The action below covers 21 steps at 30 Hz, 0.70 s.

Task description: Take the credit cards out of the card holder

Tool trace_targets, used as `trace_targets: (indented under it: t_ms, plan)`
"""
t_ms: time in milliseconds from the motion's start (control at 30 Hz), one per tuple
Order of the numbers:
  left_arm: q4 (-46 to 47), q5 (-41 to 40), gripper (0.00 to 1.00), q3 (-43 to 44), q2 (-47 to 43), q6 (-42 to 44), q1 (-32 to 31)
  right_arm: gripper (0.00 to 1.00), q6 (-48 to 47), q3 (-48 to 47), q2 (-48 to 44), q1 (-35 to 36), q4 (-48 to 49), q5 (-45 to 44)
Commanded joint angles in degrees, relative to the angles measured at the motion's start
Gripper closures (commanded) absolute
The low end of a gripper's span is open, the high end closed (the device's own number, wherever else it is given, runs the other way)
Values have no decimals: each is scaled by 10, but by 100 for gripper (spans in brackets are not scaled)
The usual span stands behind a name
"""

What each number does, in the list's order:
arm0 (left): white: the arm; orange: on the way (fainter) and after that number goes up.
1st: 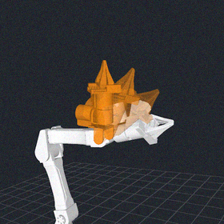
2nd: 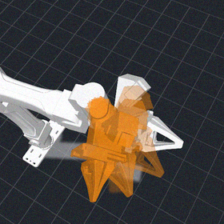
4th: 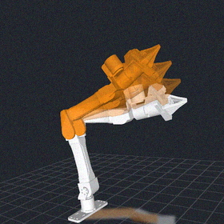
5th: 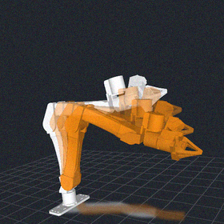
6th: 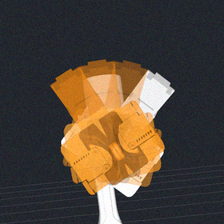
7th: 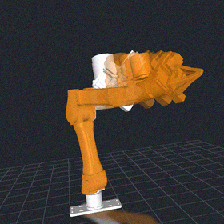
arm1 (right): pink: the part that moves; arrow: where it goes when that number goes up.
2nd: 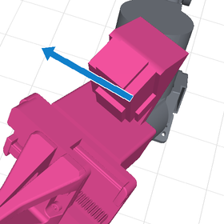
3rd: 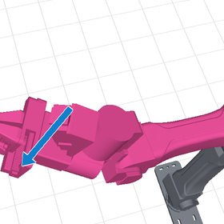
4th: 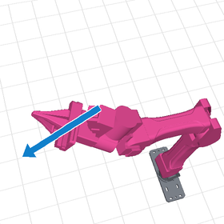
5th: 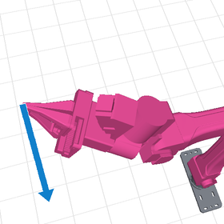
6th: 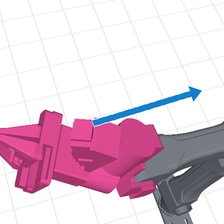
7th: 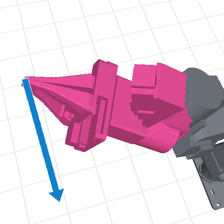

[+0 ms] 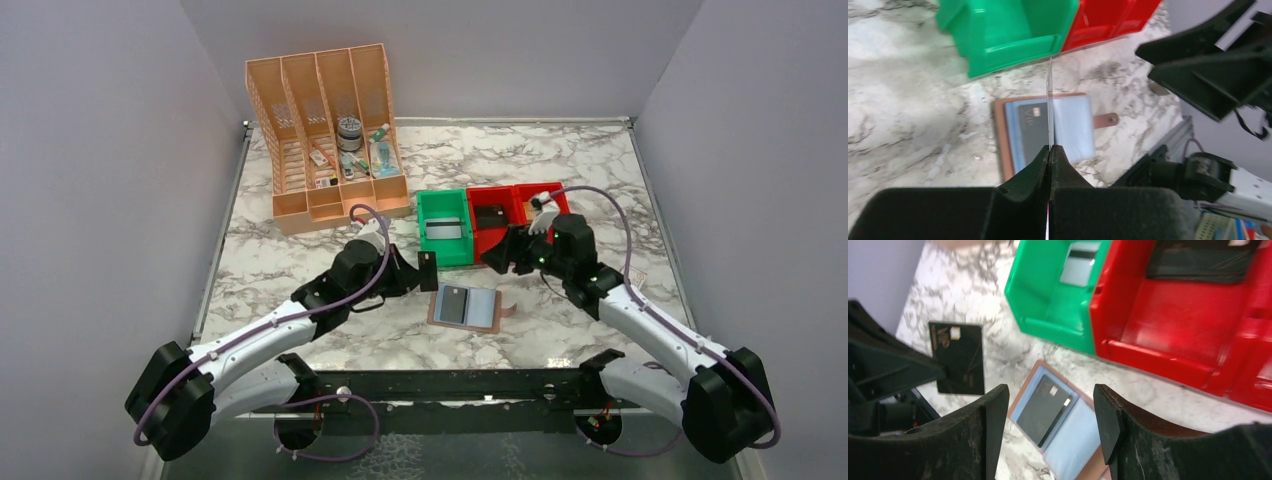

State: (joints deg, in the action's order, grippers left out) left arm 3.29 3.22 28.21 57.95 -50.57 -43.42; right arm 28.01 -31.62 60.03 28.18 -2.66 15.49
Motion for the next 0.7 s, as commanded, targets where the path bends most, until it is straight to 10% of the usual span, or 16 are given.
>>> trace_targets:
  t_ms: [0, 367, 667]
  plan:
    - [132, 105, 100, -23, -15, -29, 16, 36, 42, 33, -28, -89, 72, 126]
    - [309, 245, 100, -29, 49, -84, 22, 30, 140, 115, -12, -106, 351, 355]
    - [363, 273, 100, -17, 74, -82, 18, 36, 203, 100, 60, -106, 396, 435]
